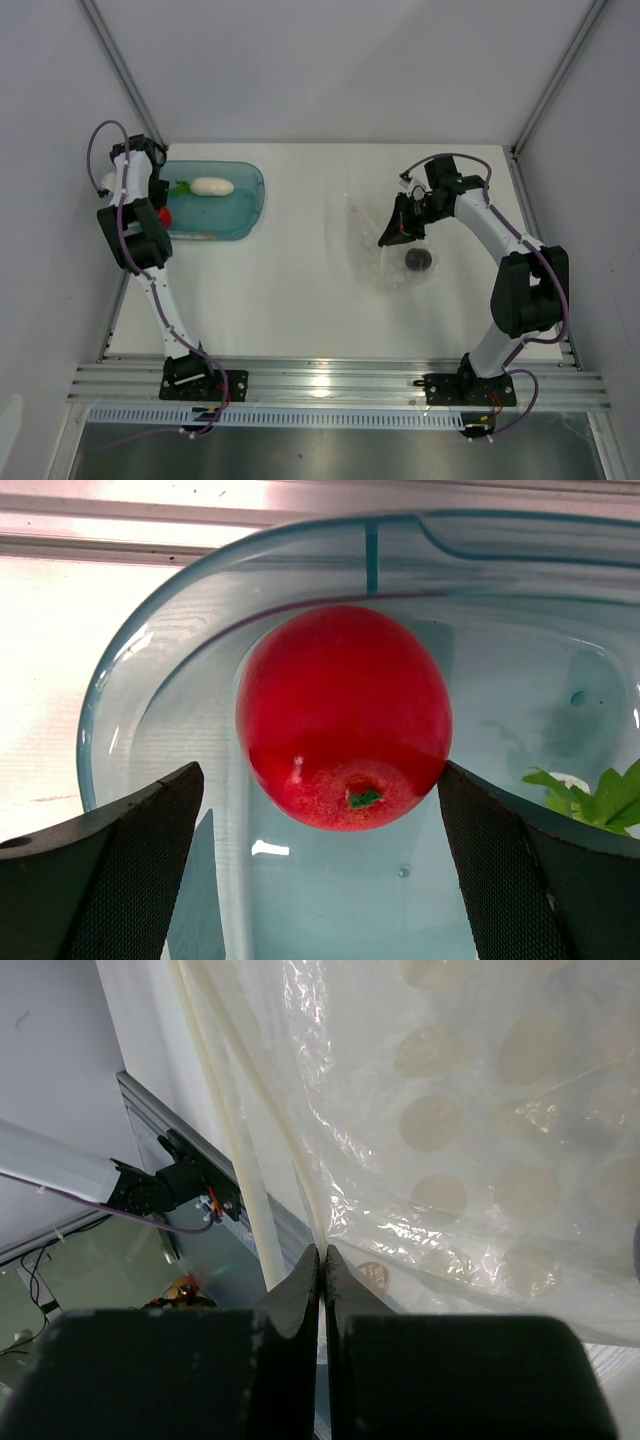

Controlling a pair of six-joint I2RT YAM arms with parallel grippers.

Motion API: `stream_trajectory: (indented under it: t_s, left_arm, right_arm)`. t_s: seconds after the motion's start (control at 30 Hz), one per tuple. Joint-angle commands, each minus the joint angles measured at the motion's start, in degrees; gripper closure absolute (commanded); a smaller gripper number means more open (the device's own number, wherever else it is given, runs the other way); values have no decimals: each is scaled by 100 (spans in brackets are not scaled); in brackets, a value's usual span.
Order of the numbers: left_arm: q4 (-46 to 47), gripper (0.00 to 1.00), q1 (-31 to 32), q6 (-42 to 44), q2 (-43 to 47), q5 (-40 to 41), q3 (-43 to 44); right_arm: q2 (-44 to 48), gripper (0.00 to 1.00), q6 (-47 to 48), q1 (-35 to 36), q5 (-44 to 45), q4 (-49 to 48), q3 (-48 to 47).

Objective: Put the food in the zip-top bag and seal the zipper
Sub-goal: Pick up the fake vegetable from the bin.

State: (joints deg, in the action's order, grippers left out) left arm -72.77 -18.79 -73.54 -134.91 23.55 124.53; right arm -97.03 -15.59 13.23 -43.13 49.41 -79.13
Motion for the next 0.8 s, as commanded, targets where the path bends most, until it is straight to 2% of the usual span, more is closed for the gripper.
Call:
stream_trajectory:
  t_s: [0.0,0.53,0.77]
  left_arm:
    - [-123,1,-108,-135,-44,18,247]
    - [17,1,-231,-91,-141,-79,309]
    - [307,15,-222,41,-184,-140,282]
  right_arm:
    - [9,100,30,-40,-55,-1,21]
    - [167,100,-14,-49,-28,-28,135]
    - [238,100,4,-49,33,34,188]
